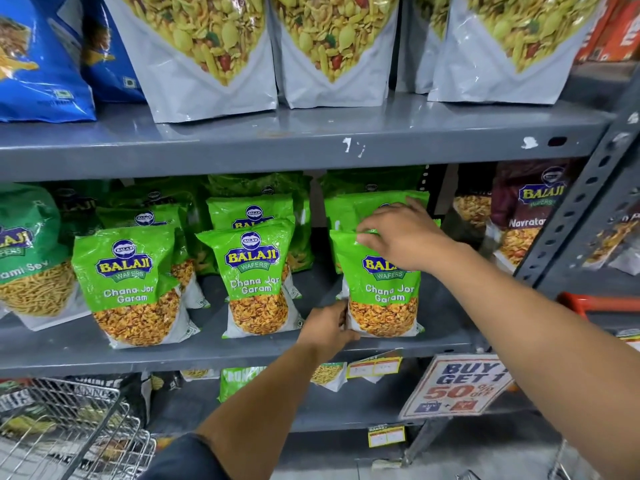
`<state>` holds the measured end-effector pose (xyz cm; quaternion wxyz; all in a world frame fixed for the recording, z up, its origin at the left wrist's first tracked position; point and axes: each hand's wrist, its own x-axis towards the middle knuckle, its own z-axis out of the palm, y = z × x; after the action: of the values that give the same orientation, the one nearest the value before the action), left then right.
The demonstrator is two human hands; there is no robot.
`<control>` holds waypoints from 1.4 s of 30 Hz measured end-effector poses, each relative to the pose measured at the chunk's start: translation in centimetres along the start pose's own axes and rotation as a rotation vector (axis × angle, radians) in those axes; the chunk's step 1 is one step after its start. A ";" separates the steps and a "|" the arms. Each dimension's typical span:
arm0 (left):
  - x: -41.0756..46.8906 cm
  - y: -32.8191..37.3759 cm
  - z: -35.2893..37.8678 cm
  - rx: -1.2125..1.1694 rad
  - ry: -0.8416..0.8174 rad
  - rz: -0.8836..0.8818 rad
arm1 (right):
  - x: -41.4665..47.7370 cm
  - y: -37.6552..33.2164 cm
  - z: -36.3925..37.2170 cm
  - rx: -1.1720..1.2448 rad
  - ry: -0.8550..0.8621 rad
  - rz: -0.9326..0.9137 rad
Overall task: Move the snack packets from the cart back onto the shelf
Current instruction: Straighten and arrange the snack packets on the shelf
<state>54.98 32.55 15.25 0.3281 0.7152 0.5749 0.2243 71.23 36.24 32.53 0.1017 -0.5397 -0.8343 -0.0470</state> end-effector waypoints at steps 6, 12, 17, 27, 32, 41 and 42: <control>0.3 0.0 -0.2 0.027 0.024 -0.043 | 0.5 -0.7 1.0 0.052 0.290 0.079; 0.4 -0.3 0.1 0.023 0.001 -0.035 | -0.8 1.9 -1.0 0.282 0.114 0.033; 0.4 -0.1 0.4 -0.115 0.001 -0.052 | -3.3 6.4 -2.3 0.208 -0.158 0.132; 1.4 0.1 2.6 -0.017 0.103 -0.109 | -2.2 6.8 -2.3 0.070 -0.062 0.240; 1.0 0.6 2.2 0.001 0.094 -0.071 | -2.0 4.8 -2.8 0.034 -0.059 0.259; -8.1 -5.7 -0.5 -0.078 0.608 -0.086 | 0.2 -2.2 -3.9 0.198 0.093 -0.030; -8.9 -7.0 -1.6 -0.069 0.712 -0.103 | 0.7 -3.4 -3.6 0.222 0.116 -0.072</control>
<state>46.98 25.11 11.78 0.1423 0.5510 0.6804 0.4618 68.27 34.82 36.32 0.2073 -0.4910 -0.8461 0.0110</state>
